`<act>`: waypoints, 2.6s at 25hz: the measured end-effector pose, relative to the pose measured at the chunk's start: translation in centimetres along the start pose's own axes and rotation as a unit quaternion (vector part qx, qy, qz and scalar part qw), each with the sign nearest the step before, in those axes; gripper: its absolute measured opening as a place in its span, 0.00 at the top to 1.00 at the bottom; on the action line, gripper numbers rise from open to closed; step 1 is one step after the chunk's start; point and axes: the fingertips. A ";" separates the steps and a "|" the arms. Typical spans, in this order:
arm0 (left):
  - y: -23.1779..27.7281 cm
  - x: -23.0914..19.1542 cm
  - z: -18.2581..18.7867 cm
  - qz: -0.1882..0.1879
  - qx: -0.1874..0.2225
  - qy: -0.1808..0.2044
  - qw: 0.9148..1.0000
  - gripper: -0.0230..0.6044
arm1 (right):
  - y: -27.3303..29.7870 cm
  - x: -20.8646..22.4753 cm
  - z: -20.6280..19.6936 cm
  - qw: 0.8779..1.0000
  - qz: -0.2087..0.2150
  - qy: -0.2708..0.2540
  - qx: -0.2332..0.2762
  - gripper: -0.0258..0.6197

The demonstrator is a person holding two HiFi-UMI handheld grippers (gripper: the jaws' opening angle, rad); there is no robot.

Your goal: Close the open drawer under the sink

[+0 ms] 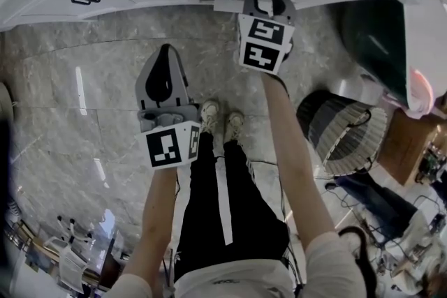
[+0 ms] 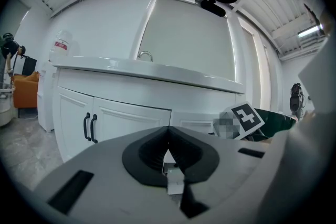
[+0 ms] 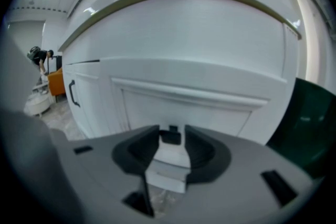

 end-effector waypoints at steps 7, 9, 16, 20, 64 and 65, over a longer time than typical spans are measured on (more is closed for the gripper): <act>-1.2 0.5 1.9 0.001 0.012 -0.001 1.000 0.93 | -2.6 0.4 0.9 1.000 0.001 0.025 0.005 0.72; -1.7 0.9 3.3 0.002 0.021 -0.002 1.000 0.93 | -4.1 0.7 2.0 1.000 -0.008 0.025 0.010 0.72; -4.4 3.3 12.0 -0.004 0.062 -0.007 0.998 0.93 | -13.5 2.9 9.9 0.996 -0.033 0.031 0.072 0.89; -5.3 4.6 20.2 -0.006 0.107 0.013 0.994 0.93 | -20.7 3.7 19.0 0.987 -0.020 0.026 0.154 0.90; -25.1 13.7 40.2 -0.049 0.179 0.058 0.981 0.93 | -55.5 0.7 26.5 0.946 0.015 -0.011 0.325 0.91; -25.0 13.6 40.0 -0.049 0.177 0.058 0.981 0.93 | -55.3 0.6 26.5 0.947 0.016 -0.011 0.322 0.91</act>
Point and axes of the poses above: the fingertips, and each gripper's own axes: y forward along the fingers, x to its right, z out of its top, and after that the axes turned 6 degrees about -x, right-handed
